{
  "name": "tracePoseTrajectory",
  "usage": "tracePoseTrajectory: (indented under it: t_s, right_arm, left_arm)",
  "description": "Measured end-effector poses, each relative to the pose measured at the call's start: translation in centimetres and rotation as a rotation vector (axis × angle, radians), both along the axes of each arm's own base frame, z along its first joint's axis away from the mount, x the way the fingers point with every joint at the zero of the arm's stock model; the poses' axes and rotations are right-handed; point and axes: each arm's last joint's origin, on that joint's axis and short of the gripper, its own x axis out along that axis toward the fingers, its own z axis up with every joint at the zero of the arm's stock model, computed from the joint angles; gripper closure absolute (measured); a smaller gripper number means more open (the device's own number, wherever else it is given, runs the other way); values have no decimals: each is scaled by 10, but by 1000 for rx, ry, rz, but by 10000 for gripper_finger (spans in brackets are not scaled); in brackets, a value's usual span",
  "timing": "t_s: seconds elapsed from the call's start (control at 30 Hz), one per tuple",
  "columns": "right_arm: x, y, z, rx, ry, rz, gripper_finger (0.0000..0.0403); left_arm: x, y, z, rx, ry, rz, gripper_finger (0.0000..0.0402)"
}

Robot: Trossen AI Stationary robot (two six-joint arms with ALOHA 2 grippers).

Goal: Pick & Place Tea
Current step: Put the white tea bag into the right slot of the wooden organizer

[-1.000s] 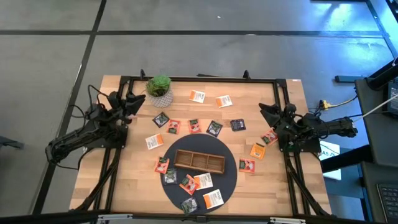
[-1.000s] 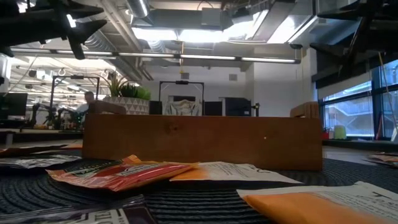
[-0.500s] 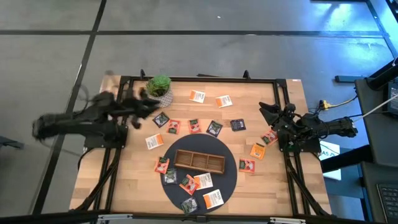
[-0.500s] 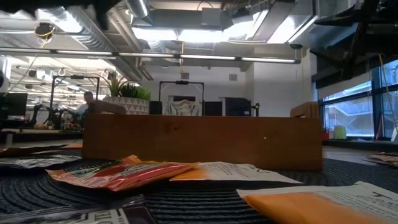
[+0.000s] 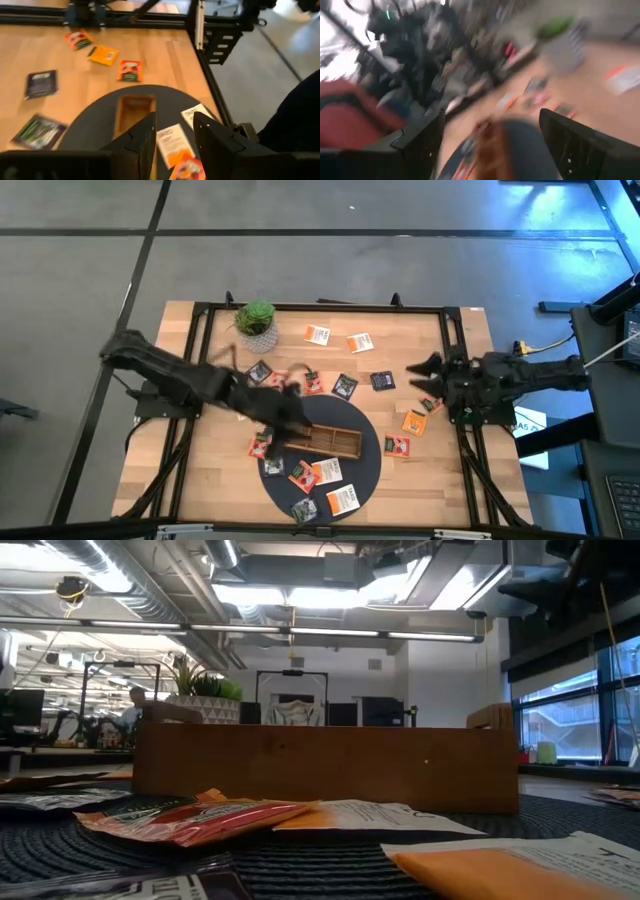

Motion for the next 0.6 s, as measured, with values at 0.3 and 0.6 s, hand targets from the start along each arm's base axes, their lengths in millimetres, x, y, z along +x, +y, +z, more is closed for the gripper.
tracePoseTrajectory:
  t_s: [0.3,0.6]
  right_arm:
    - [65,58,3,185,369,262,78]
    - [88,142,-34,271,534,204,78]
  left_arm:
    - [37,-84,-35,42,73,-12,282]
    - [56,-123,-99,41,154,36,371]
